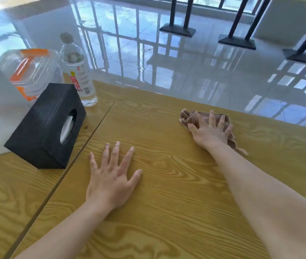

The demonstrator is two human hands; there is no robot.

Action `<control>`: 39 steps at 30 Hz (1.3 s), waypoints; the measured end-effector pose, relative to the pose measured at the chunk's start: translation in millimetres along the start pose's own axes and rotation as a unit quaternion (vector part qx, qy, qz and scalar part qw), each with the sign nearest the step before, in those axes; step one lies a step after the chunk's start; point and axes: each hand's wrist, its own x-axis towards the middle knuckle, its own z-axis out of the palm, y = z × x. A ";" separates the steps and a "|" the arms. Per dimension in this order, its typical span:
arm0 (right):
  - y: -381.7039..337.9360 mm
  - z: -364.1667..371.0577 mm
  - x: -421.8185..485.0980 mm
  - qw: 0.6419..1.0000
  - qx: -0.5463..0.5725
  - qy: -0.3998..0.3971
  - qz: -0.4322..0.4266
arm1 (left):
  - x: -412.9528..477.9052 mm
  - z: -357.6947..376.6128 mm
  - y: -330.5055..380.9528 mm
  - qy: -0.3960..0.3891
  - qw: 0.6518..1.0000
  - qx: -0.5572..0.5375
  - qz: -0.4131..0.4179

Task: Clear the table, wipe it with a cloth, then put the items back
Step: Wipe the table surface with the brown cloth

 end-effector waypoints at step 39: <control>35.0 0.3 -62.7 0.947 -0.079 -0.021 -0.311 | -3.5 -1.6 -2.2 0.027 0.999 -0.020 -0.017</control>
